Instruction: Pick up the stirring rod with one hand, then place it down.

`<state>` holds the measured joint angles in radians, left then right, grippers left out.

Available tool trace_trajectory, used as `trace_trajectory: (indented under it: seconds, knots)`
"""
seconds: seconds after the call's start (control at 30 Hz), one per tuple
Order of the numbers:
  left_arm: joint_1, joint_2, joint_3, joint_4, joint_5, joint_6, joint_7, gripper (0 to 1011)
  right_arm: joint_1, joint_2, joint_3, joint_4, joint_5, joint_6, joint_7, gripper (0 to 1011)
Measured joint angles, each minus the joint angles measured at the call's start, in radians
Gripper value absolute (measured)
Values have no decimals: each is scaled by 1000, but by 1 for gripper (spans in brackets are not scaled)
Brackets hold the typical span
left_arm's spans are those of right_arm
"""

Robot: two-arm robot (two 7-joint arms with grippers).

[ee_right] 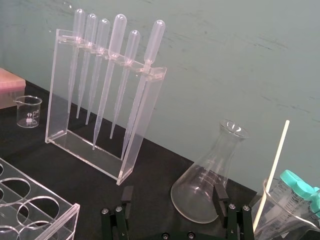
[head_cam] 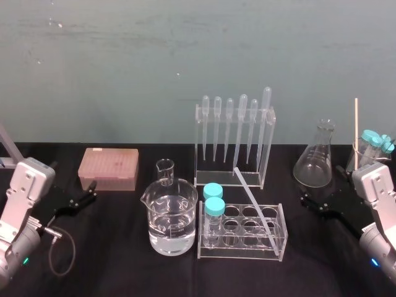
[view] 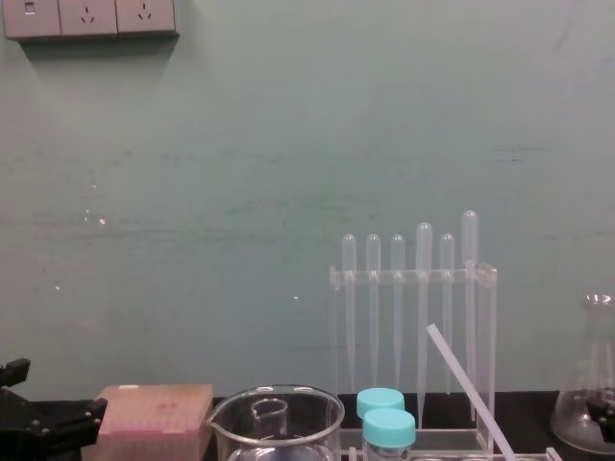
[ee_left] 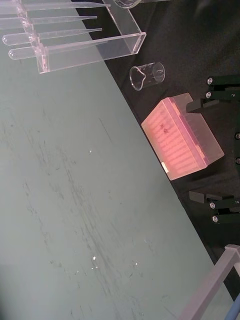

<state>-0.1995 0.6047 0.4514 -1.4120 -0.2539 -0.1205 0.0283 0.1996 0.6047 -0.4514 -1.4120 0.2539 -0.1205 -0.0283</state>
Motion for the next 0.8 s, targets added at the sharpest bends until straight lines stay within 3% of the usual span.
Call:
trace_trajectory:
  seconds: [0.8]
  knots:
    - [0,0,0,0,0,0,0,1000,0,0,0,0,0,0,0,1003]
